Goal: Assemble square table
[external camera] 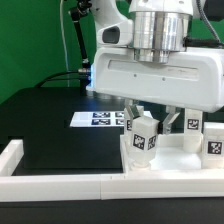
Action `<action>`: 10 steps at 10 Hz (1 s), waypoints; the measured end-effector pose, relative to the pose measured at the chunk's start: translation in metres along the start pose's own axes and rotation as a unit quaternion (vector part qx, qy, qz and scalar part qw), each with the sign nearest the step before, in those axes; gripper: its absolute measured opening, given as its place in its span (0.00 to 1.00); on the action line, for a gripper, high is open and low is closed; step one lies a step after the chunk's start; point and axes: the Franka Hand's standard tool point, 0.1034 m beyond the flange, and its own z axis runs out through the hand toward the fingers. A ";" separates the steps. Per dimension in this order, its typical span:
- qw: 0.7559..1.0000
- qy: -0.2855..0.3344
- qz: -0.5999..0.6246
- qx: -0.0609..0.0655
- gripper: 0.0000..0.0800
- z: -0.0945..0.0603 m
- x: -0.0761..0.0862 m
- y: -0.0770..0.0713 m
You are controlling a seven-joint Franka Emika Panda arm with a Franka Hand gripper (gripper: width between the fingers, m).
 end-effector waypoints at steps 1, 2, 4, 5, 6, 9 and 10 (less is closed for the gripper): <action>1.000 0.000 0.002 0.000 0.37 0.000 0.000 0.000; 0.999 -0.001 0.053 0.000 0.37 0.000 0.000 0.001; 0.994 -0.001 0.113 0.000 0.37 0.001 0.000 0.001; 0.984 -0.004 0.176 -0.004 0.37 0.002 0.001 0.000; 0.965 -0.011 0.261 -0.009 0.37 0.002 0.002 -0.001; 0.873 -0.041 0.485 0.015 0.37 0.003 -0.001 -0.007; 0.854 -0.045 0.518 0.020 0.37 0.004 -0.001 -0.007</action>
Offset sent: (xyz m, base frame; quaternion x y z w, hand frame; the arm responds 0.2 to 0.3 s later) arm 0.0000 0.0000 0.0000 0.0000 0.0000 0.1938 0.9810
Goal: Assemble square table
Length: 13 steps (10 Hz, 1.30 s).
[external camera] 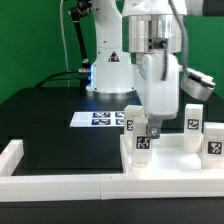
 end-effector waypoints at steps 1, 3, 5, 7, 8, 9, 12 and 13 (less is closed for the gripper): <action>1.000 0.000 0.000 0.000 0.46 0.000 -0.001 0.000; 0.997 0.000 -0.072 0.003 0.63 -0.005 -0.001 -0.001; 0.976 0.007 -0.216 0.015 0.80 -0.010 0.003 0.003; 0.957 0.017 -0.288 0.028 0.81 -0.007 0.005 0.014; 0.947 0.019 -0.319 0.026 0.81 -0.007 0.006 0.015; 0.940 0.019 -0.339 0.026 0.81 -0.007 0.007 0.014; 0.903 0.023 -0.427 0.023 0.81 -0.006 0.008 0.015; 0.876 0.028 -0.480 0.026 0.81 -0.005 0.011 0.015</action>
Offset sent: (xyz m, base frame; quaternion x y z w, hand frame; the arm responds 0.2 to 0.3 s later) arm -0.0176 -0.0123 0.0193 0.0028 0.0205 -0.3287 0.9442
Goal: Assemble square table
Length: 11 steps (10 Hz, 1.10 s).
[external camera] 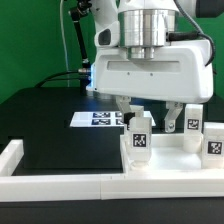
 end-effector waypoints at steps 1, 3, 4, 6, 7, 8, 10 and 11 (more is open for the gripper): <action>0.999 -0.001 -0.037 -0.002 0.81 0.003 0.003 0.005; 0.996 0.002 -0.093 -0.004 0.81 0.009 0.003 0.008; 0.996 0.002 -0.085 -0.004 0.81 0.009 0.004 0.008; 0.997 0.002 -0.078 -0.004 0.47 0.009 0.004 0.009; 0.998 0.002 -0.059 -0.004 0.36 0.009 0.004 0.008; 1.000 0.002 -0.009 -0.003 0.36 0.010 0.003 0.008; 0.998 0.002 0.061 -0.003 0.36 0.010 0.003 0.008; 0.996 0.002 0.085 -0.003 0.36 0.010 0.003 0.008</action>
Offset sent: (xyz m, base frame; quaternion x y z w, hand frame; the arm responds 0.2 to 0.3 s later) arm 0.0000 0.0000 0.0000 0.0000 0.0000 -0.0650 0.9979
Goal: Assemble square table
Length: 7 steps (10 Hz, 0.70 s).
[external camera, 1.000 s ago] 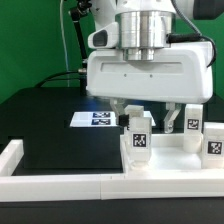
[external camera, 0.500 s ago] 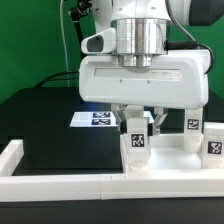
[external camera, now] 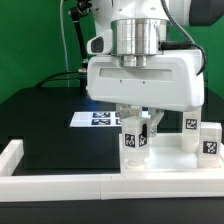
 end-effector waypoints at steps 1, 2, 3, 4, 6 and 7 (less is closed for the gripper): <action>0.998 0.000 0.056 0.000 0.36 0.001 0.000 0.000; 0.994 0.002 0.111 0.001 0.36 0.001 0.003 -0.004; 0.988 -0.004 0.156 -0.003 0.36 0.002 0.002 -0.009; 0.971 -0.012 0.241 -0.005 0.36 0.003 0.002 -0.011; 0.909 -0.024 0.417 0.016 0.36 0.004 0.002 -0.014; 0.879 -0.030 0.475 0.026 0.36 0.005 0.002 -0.015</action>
Offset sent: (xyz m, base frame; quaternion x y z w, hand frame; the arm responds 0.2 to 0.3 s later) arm 0.0229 0.0130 -0.0047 -0.0406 -0.0301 0.3020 0.9520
